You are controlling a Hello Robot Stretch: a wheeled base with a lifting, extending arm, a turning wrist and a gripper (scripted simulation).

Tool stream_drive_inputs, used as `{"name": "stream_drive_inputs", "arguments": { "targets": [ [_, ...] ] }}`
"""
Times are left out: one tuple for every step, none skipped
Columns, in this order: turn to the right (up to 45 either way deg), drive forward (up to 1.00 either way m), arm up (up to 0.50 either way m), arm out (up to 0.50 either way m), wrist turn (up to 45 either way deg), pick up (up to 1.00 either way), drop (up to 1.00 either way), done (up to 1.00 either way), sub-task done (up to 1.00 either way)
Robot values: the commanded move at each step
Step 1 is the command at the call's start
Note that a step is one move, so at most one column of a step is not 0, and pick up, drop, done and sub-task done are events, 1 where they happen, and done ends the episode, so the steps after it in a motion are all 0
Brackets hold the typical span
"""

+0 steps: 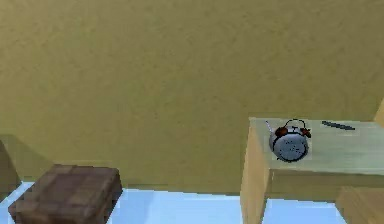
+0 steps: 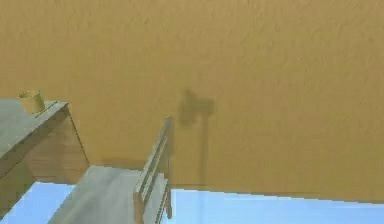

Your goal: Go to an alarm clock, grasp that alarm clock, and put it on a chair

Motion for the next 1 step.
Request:
{"name": "stream_drive_inputs", "arguments": {
  "targets": [
    [-45.0,0.00,0.00,0.00,0.0,0.00,0.00,0.00,0.00]
  ]
}}
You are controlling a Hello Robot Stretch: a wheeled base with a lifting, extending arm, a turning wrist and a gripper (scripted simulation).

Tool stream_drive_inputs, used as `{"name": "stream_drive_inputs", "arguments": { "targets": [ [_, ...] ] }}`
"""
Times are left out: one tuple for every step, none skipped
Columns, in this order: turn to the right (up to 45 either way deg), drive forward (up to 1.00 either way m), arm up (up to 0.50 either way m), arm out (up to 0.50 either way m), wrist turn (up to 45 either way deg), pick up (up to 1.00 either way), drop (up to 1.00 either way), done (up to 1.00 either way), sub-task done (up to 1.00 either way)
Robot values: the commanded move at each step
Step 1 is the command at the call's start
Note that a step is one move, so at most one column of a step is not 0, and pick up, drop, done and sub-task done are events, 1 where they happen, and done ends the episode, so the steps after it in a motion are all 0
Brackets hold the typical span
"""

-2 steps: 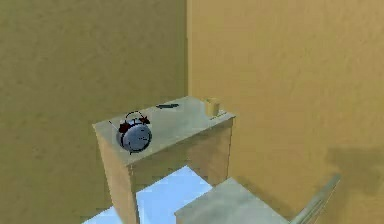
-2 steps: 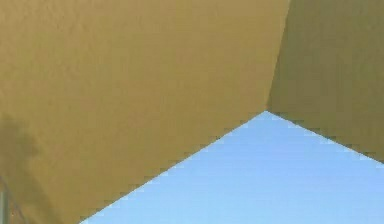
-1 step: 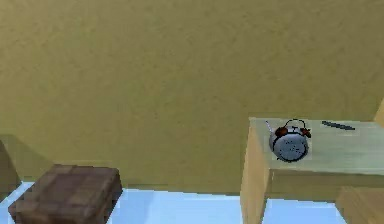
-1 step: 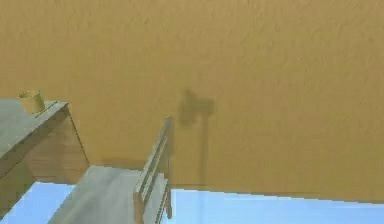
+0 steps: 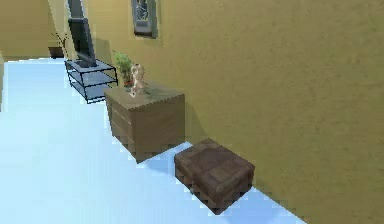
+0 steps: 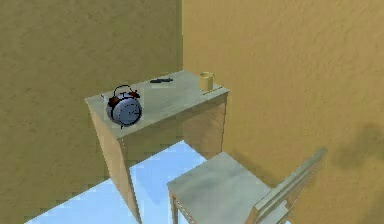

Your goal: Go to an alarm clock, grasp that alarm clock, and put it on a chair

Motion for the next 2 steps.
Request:
{"name": "stream_drive_inputs", "arguments": {
  "targets": [
    [-15.0,0.00,0.00,0.00,0.0,0.00,0.00,0.00,0.00],
    [45.0,0.00,0.00,0.00,0.0,0.00,0.00,0.00,0.00]
  ]
}}
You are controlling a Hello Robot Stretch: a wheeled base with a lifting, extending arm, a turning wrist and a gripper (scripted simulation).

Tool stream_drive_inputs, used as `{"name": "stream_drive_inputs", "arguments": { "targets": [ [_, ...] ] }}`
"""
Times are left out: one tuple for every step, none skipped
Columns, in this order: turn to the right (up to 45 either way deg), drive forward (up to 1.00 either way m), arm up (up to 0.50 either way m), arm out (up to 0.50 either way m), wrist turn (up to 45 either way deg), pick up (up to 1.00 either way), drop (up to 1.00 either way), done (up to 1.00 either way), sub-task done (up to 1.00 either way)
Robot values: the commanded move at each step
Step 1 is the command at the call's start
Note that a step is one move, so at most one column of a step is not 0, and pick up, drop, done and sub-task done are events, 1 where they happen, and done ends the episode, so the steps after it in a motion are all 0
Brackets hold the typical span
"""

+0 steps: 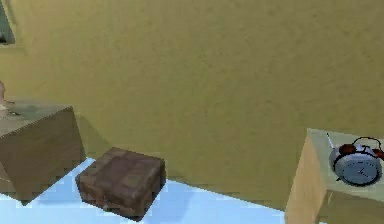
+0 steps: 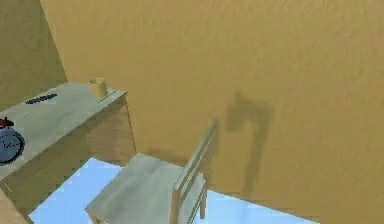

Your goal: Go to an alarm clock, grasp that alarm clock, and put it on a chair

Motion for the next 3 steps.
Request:
{"name": "stream_drive_inputs", "arguments": {
  "targets": [
    [15.0,0.00,0.00,0.00,0.0,0.00,0.00,0.00,0.00],
    [0.0,0.60,0.00,0.00,0.0,0.00,0.00,0.00,0.00],
    [-24.0,0.00,0.00,0.00,0.0,0.00,0.00,0.00,0.00]
  ]
}}
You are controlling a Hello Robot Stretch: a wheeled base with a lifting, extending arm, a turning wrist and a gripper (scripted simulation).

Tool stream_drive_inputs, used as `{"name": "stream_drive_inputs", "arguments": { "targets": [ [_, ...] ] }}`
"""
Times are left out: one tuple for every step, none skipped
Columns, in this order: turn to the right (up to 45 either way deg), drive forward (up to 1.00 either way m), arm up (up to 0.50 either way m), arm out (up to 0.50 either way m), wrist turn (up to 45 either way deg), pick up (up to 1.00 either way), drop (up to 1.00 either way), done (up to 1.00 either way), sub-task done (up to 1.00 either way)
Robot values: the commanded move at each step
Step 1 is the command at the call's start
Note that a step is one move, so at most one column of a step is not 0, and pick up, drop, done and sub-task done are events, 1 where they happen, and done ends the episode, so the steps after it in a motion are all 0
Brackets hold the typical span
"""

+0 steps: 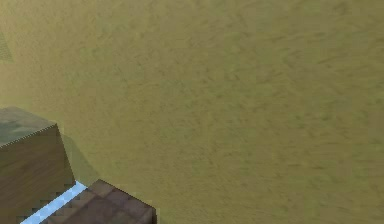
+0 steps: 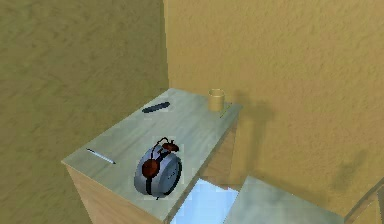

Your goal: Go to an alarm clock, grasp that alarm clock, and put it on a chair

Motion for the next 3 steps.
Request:
{"name": "stream_drive_inputs", "arguments": {
  "targets": [
    [0.0,0.00,0.50,0.00,0.0,0.00,0.00,0.00,0.00],
    [0.0,0.00,0.38,0.00,0.0,0.00,0.00,0.00,0.00],
    [0.0,0.00,0.00,0.14,0.0,0.00,0.00,0.00,0.00]
  ]
}}
